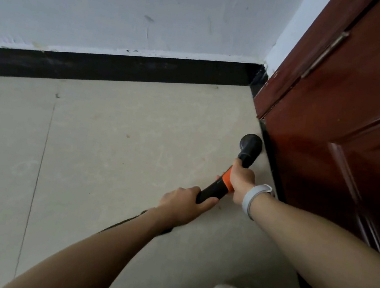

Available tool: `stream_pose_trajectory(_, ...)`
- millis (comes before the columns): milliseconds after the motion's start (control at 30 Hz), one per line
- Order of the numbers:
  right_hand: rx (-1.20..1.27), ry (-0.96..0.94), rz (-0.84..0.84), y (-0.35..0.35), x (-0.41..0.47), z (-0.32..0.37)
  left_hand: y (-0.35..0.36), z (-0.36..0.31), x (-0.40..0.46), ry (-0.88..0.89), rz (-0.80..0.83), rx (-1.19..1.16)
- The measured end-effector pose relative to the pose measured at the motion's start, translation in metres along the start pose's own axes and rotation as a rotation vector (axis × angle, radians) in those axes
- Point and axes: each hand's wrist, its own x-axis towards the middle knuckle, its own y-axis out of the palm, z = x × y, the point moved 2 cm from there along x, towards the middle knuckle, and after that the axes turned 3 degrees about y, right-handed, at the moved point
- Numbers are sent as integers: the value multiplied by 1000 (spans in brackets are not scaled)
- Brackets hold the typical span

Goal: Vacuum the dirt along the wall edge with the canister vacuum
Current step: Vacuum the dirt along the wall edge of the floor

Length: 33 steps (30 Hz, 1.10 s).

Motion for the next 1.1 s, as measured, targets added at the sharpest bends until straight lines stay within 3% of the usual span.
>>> stream_pose_trajectory(300, -33, 10, 113, 43, -18, 3, -18, 38, -12, -107, -139, 77)
stream_pose_trajectory(567, -226, -55, 237, 127, -68, -19, -28, 110, -73, -316, -246, -124)
stream_pose_trajectory(833, -540, -203, 491, 226, -138, -33, -37, 178, -141, -470, -488, -477)
stream_pose_trajectory(933, -565, -194, 580, 251, -163, -58, -28, 200, -169, -523, -528, -536)
stream_pose_trajectory(1100, -536, -186, 571, 274, -171, -62, -34, 220, -172, -539, -565, -524)
